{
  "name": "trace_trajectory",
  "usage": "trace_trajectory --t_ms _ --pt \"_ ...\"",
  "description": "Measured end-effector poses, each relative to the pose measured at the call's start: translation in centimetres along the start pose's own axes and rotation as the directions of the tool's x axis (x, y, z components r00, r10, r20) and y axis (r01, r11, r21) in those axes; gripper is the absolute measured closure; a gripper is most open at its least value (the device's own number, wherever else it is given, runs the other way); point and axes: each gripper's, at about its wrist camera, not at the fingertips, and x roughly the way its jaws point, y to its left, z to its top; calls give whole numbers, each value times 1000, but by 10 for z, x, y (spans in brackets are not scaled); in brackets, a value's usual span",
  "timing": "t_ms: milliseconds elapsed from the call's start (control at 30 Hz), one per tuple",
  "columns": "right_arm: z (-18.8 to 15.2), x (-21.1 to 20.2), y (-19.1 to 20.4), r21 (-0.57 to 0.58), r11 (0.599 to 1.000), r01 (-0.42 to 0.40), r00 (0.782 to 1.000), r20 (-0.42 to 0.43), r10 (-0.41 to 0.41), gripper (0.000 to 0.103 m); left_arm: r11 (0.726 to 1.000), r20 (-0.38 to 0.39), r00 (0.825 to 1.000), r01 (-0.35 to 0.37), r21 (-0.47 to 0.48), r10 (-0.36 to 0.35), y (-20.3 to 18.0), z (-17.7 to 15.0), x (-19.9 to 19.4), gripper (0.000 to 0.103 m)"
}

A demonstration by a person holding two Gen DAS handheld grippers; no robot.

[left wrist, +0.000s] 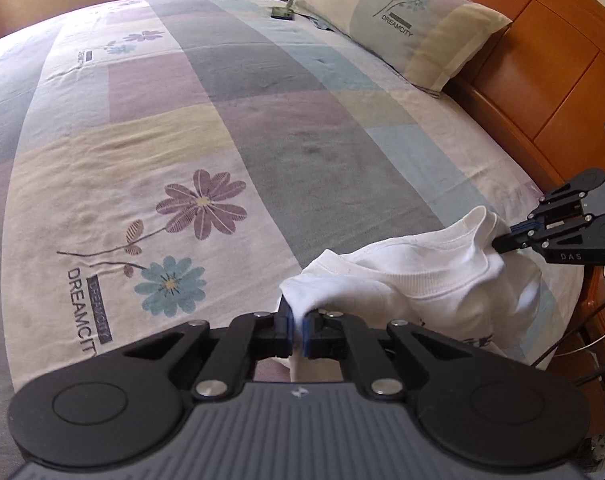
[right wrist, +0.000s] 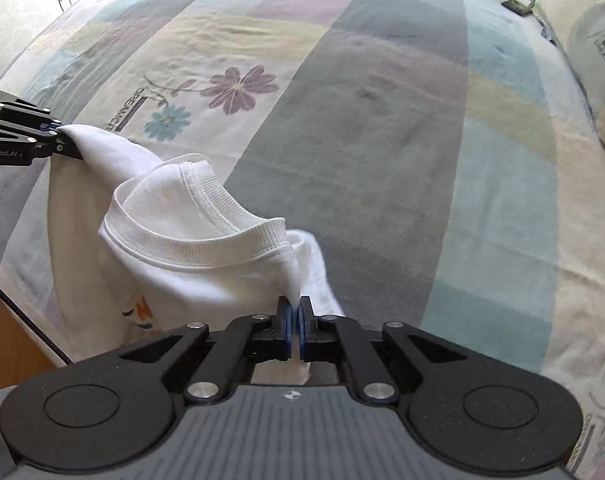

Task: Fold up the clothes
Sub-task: 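Lift and shake the sweatshirt open with both grippers, then release it flat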

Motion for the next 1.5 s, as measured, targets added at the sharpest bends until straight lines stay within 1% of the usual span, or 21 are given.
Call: trace_trajectory --t_ms 67,133,233,367,433,500,600,667,767,833,967,1033,1067,1100,1167,1233,1300,1333,1367,1467,1500 --pt "16 5 -12 -39 997 61 998 31 -59 96 999 13 999 -35 14 35 6 10 4 101" --pt "31 14 -24 -67 992 105 993 58 -101 97 998 21 997 -68 13 68 14 17 9 101" --pt "53 32 -38 -93 985 146 987 86 -138 97 994 26 994 -109 -1 109 26 24 17 101" --pt "80 57 -55 -102 977 187 978 107 -176 97 987 1 988 -153 -44 153 45 28 31 101" --pt "92 70 -63 -92 978 186 978 109 -176 97 983 -24 985 -170 -64 169 55 27 39 101" --pt "103 86 -68 -86 981 174 981 105 -165 97 979 -66 982 -182 -90 177 67 25 50 101" --pt "115 112 -71 -114 979 167 984 89 -158 97 970 -126 974 -206 -129 190 85 20 66 101" --pt "122 129 -71 -133 979 156 986 76 -147 97 965 -147 967 -229 -124 210 93 17 76 101" --pt "134 148 -70 -165 974 153 987 76 -143 97 965 -143 963 -242 -103 227 98 23 85 101" --pt "145 155 -73 -165 974 155 986 84 -142 97 963 -133 962 -254 -96 240 103 29 90 101" --pt "167 167 -82 -150 971 188 979 105 -173 97 956 -106 956 -283 -78 274 113 44 105 100" --pt "173 175 -89 -124 978 169 983 87 -159 96 957 -120 955 -280 -78 270 115 50 117 99" --pt "175 179 -93 -109 982 154 986 75 -147 96 958 -131 955 -276 -78 265 117 54 124 96" --pt "175 181 -94 -96 985 143 988 64 -138 96 958 -149 954 -275 -81 261 118 55 130 95" --pt "170 182 -94 -71 989 127 991 52 -123 92 958 -177 950 -275 -83 258 116 50 135 95" --pt "161 173 -92 -41 993 111 992 61 -108 77 957 -178 950 -277 -90 258 113 43 131 94" --pt "149 159 -88 -11 995 97 992 82 -96 73 951 -175 950 -281 -129 257 111 33 118 91" --pt "142 151 -86 5 996 93 992 90 -93 67 945 -179 951 -281 -166 251 111 26 110 83" --pt "135 143 -85 25 996 88 991 96 -90 65 939 -182 953 -277 -203 241 111 19 103 76" --pt "112 123 -81 101 994 50 994 90 -60 60 910 -186 962 -251 -329 198 108 -11 78 65" --pt "104 118 -80 124 991 40 995 86 -51 58 900 -192 965 -241 -362 181 106 -20 73 64"
